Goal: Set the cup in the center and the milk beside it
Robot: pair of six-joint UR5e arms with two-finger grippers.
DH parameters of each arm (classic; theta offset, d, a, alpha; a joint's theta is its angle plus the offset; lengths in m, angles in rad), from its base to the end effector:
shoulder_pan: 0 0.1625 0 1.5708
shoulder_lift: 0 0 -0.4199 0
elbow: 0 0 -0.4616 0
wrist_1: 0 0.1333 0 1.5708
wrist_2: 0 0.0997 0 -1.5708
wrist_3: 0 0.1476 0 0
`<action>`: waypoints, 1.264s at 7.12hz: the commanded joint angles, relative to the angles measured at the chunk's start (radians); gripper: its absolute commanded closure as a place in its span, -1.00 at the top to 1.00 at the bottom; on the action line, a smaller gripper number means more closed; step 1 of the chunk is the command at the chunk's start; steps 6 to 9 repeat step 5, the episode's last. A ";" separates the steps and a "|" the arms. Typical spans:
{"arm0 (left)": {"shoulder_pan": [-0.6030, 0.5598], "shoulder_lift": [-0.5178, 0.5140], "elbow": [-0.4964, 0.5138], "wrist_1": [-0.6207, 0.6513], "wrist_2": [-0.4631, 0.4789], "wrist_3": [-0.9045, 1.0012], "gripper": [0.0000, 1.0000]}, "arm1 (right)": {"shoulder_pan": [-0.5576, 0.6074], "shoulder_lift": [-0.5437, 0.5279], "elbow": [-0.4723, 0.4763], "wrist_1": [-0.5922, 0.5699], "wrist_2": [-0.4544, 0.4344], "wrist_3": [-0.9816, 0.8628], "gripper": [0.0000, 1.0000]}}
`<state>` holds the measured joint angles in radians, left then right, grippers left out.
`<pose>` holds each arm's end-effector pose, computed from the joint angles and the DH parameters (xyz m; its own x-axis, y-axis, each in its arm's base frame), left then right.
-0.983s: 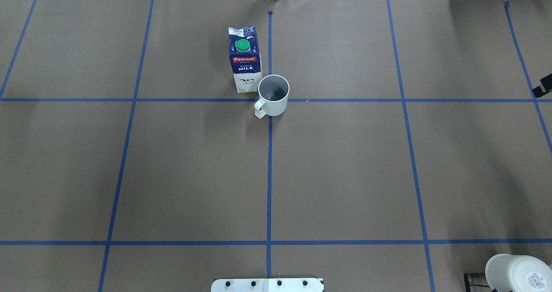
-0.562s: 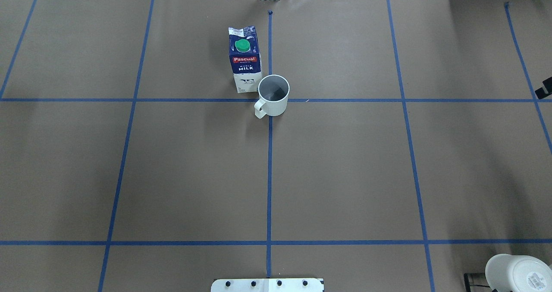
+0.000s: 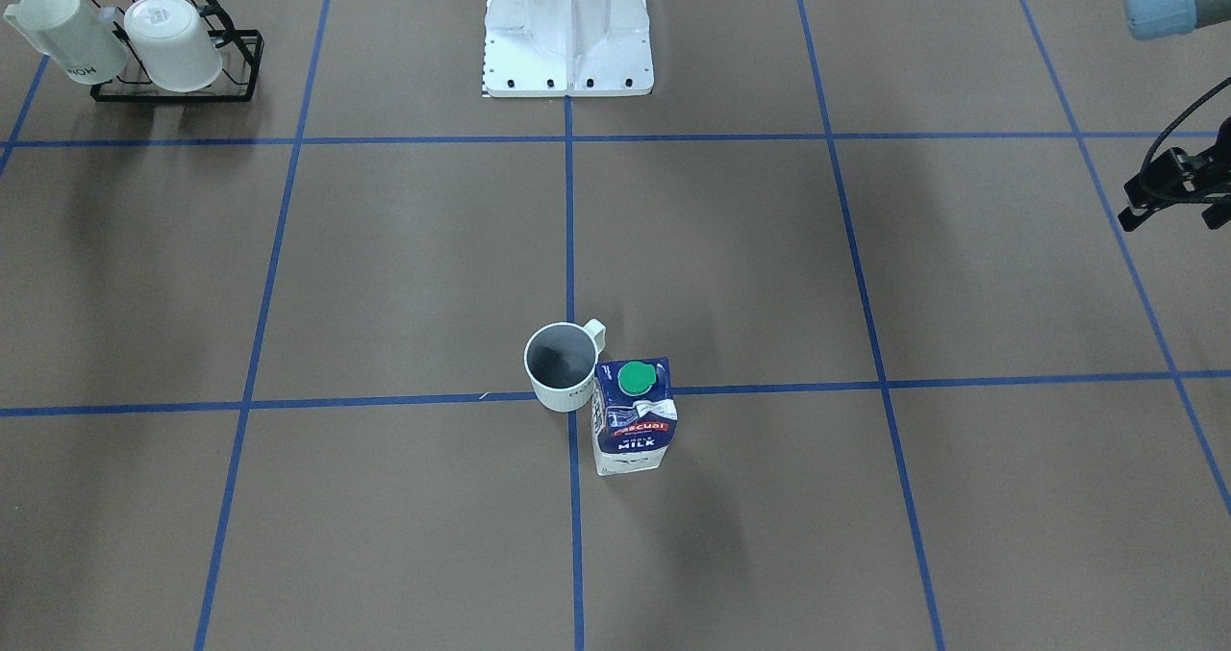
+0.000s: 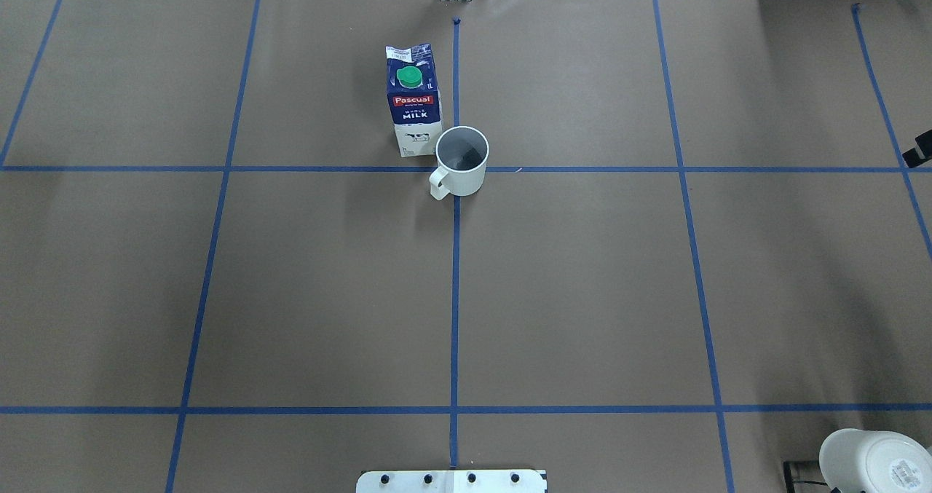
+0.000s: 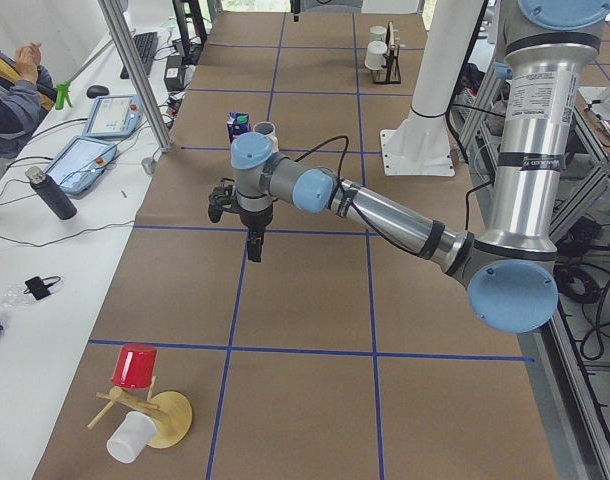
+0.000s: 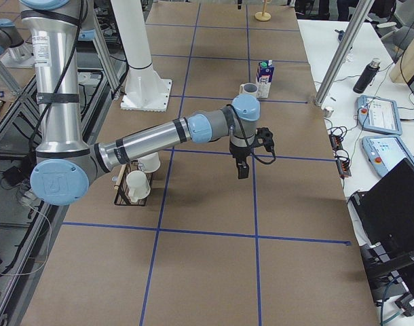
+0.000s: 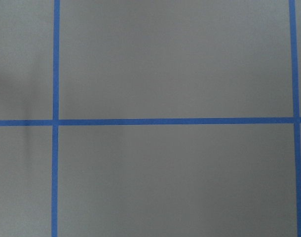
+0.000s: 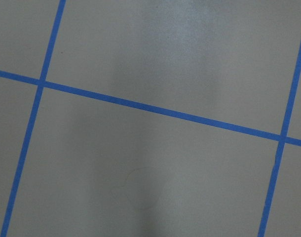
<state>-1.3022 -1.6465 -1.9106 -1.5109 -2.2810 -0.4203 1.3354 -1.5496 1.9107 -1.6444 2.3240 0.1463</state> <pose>0.1199 -0.5753 0.4651 0.7139 0.0147 -0.7001 0.0466 0.9966 0.0685 -0.1008 -0.5588 0.4942 0.6897 -0.2190 0.6902 0.1245 0.9748 0.1849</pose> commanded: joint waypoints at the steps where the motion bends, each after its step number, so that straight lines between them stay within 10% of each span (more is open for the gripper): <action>1: 0.004 -0.013 -0.002 0.000 0.000 -0.005 0.96 | -0.005 0.003 0.001 0.000 0.000 0.007 1.00; 9: 0.046 -0.065 -0.001 0.006 0.002 -0.008 0.96 | -0.010 0.012 0.001 0.002 -0.002 0.012 1.00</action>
